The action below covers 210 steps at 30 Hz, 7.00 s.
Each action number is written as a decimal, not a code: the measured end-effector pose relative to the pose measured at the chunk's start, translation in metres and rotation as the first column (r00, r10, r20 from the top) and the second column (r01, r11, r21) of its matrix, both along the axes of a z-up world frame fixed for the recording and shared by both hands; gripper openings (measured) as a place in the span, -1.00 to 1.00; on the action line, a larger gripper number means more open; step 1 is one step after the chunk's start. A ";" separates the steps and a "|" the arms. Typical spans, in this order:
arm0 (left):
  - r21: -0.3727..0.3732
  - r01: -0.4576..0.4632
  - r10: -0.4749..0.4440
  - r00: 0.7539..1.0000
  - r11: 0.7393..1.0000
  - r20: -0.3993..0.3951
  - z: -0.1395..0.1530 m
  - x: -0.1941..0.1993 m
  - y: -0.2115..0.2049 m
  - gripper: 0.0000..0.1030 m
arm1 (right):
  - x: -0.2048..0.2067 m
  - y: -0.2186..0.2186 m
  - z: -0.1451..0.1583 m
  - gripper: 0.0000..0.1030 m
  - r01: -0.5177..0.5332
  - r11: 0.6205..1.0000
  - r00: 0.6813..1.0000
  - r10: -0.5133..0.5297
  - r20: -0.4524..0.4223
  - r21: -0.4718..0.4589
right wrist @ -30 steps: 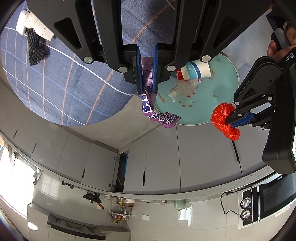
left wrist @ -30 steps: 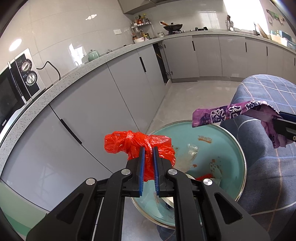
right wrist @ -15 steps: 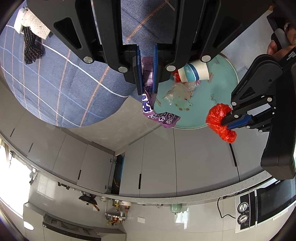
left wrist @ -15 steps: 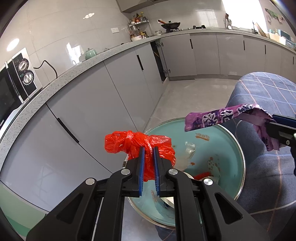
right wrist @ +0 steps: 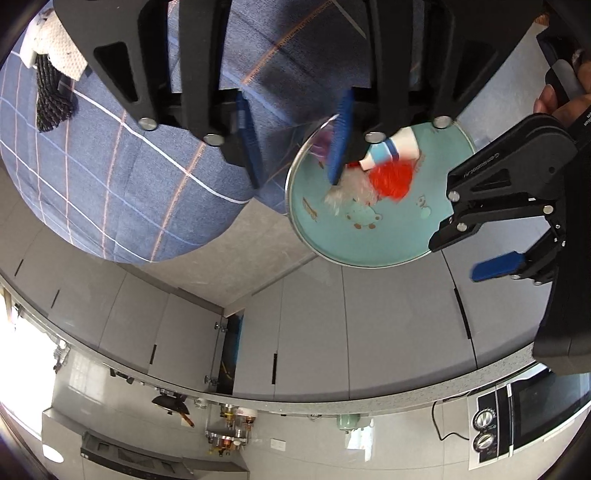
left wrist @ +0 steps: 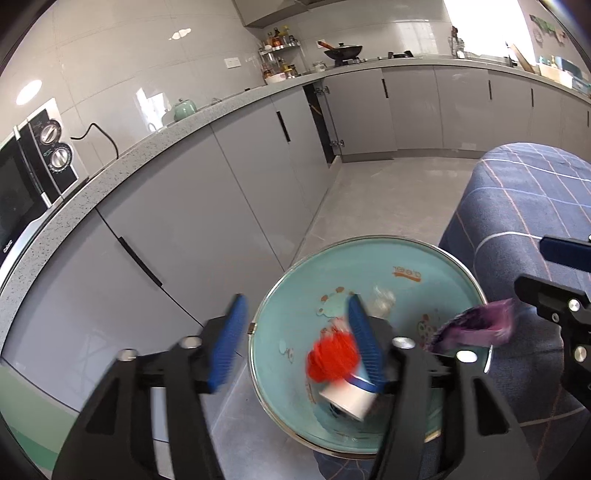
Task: Collect trash
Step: 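Open both grippers to drop the red bag and wrapper into the wastebasket, then move both grippers back toward the cloth and sponges on the table, then grasp the patterned cloth bundle with the left gripper, then grasp the white mesh sponge with the right gripper while the left gripper holds the cloth, then carry the cloth and mesh sponge over the teal wastebasket with both grippers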
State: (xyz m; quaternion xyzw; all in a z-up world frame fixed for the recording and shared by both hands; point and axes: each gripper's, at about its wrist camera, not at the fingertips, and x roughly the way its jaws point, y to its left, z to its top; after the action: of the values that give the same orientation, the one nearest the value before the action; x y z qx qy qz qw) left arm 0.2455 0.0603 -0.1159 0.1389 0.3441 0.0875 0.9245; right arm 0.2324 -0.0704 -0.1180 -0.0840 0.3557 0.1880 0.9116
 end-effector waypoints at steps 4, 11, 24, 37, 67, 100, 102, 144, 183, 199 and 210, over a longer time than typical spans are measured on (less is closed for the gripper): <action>-0.002 0.003 -0.003 1.000 1.000 -0.004 -0.001 0.000 -0.002 0.21 | -0.001 -0.004 -0.002 -0.15 0.015 1.000 1.000 -0.015 -0.001 0.002; 0.000 0.017 -0.017 1.000 1.000 0.000 0.000 -0.003 -0.007 0.36 | -0.003 -0.010 -0.004 0.00 0.027 1.000 1.000 -0.027 -0.004 0.007; 0.012 0.017 -0.017 1.000 1.000 0.010 0.003 -0.006 -0.011 0.41 | -0.011 -0.013 -0.002 0.11 0.040 0.999 0.999 -0.040 0.009 0.002; 0.015 0.027 -0.027 0.999 1.000 0.019 0.006 -0.009 -0.015 0.60 | -0.017 -0.019 0.001 0.19 0.050 0.999 0.999 -0.050 0.022 -0.005; 0.007 0.226 -0.226 0.974 0.974 0.005 0.009 -0.047 -0.100 0.82 | -0.101 -0.166 0.030 0.48 0.337 0.941 0.939 -0.333 0.092 -0.036; -0.011 0.645 -0.645 0.763 0.764 -0.034 0.006 -0.103 -0.331 0.86 | -0.186 -0.328 -0.030 0.65 0.631 0.773 0.775 -0.631 0.027 -0.068; -0.002 0.662 -0.661 0.748 0.749 -0.051 -0.002 -0.107 -0.343 0.86 | -0.188 -0.333 -0.033 0.65 0.638 0.768 0.770 -0.638 0.024 -0.053; -0.029 0.393 -0.391 0.919 0.919 0.047 0.011 -0.049 -0.223 -0.47 | -0.094 -0.247 -0.010 0.67 0.469 0.882 0.883 -0.469 -0.001 0.043; -0.007 0.347 -0.343 0.930 0.938 0.129 0.032 -0.065 -0.182 -0.47 | -0.099 -0.208 0.005 -0.66 0.421 0.907 0.907 -0.421 0.017 -0.005; -0.011 0.241 -0.237 0.961 0.971 0.143 0.044 -0.059 -0.132 -0.47 | -0.080 -0.167 0.022 -0.65 0.331 0.943 0.942 -0.331 0.060 0.003; -0.002 0.131 -0.130 0.979 0.991 0.155 0.049 -0.049 -0.083 -0.47 | -0.063 -0.128 0.027 -0.65 0.258 0.966 0.964 -0.257 0.068 0.002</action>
State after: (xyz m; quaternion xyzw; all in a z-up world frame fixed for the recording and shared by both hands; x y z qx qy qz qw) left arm 0.1968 -0.0229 -0.0665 0.1485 0.2620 0.0351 0.9529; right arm 0.1697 -0.1981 -0.0911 -0.0463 0.3334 0.0638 0.9395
